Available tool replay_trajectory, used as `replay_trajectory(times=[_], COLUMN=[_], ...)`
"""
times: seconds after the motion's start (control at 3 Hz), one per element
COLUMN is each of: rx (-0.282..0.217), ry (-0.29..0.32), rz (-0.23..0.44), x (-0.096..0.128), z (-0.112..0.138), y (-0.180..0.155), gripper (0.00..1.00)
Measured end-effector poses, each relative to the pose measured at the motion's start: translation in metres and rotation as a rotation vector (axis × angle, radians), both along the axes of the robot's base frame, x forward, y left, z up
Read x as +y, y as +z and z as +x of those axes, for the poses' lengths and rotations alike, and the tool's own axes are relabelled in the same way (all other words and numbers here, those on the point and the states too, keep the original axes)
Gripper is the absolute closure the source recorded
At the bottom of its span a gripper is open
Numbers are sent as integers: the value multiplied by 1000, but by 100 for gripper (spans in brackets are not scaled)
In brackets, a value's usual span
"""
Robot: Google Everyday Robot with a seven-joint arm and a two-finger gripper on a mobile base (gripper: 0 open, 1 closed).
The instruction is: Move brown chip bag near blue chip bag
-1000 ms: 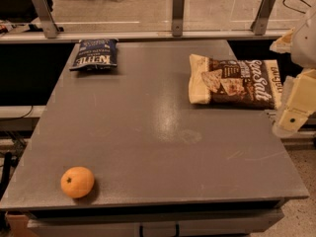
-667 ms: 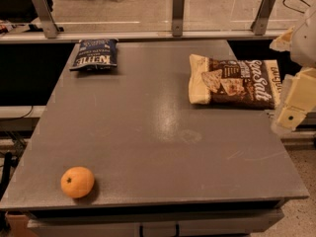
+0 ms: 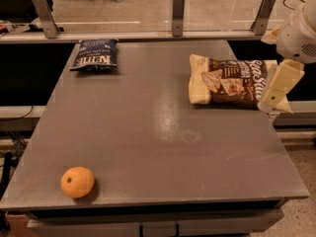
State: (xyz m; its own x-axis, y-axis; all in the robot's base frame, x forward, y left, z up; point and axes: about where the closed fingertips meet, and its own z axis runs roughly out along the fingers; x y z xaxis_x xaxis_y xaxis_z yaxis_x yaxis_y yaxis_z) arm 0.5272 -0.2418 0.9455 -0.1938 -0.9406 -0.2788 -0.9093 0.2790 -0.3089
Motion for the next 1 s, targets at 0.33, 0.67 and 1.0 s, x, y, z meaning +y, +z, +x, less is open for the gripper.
replay_trajectory(times=[0.33, 0.67, 1.0], rx=[-26, -16, 20], ry=[14, 24, 13], rz=[25, 67, 118], x=[-12, -16, -16], z=[44, 79, 101], y=[-15, -36, -61], gripper=[0, 0, 0])
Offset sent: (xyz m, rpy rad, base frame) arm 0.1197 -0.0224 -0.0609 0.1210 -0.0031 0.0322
